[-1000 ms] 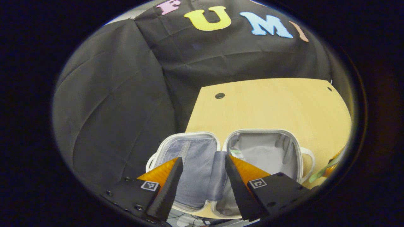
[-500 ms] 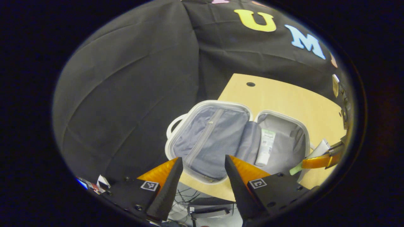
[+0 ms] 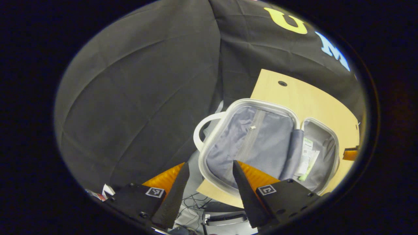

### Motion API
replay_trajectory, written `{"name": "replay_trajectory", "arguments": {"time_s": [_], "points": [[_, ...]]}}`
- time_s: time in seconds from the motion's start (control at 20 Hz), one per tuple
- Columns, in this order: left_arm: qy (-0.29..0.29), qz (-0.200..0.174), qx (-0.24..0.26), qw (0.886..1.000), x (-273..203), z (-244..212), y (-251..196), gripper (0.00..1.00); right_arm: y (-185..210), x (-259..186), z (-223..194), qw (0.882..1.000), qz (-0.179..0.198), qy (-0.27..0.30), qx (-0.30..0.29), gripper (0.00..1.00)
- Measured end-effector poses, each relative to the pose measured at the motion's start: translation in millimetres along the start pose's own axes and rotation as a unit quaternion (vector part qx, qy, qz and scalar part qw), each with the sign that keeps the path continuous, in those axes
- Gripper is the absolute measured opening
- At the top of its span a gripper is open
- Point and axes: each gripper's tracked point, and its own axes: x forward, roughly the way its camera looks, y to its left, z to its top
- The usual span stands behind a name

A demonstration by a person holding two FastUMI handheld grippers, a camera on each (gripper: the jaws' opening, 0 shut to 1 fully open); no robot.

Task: First open the suitcase, pack the skin care products into it, and then close the suitcase.

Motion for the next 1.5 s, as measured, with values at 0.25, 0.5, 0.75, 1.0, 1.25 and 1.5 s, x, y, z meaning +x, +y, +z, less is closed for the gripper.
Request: {"name": "replay_trajectory", "arguments": {"time_s": [0.25, 0.5, 0.75, 1.0, 1.25, 1.5], "points": [[0.046, -0.026, -0.064, 0.997, 69.7, 39.8, 54.0, 0.84, -65.1, -41.9, -14.1, 0.996, -0.074, -0.025, 0.040, 0.95], [0.107, -0.038, -0.128, 0.985, 132.2, 29.2, 61.6, 0.92, -89.8, -58.7, -39.5, 0.988, -0.111, -0.009, 0.110, 0.95], [0.128, -0.029, -0.299, 0.945, 178.5, 16.9, 58.2, 0.88, -85.8, -54.5, -46.3, 0.987, -0.117, 0.009, 0.110, 0.96], [0.169, -0.051, -0.425, 0.888, 191.0, -4.1, 44.0, 0.55, -86.7, -49.1, -55.4, 0.987, -0.120, 0.031, 0.099, 0.95], [0.118, -0.055, -0.367, 0.921, 169.7, 21.9, 37.7, 0.22, -88.9, -47.2, -59.3, 0.988, -0.115, 0.040, 0.096, 0.96], [0.031, -0.076, -0.345, 0.935, 95.9, 77.1, 34.5, 0.17, -88.5, -51.8, -62.2, 0.989, -0.105, 0.038, 0.093, 0.96]]}}
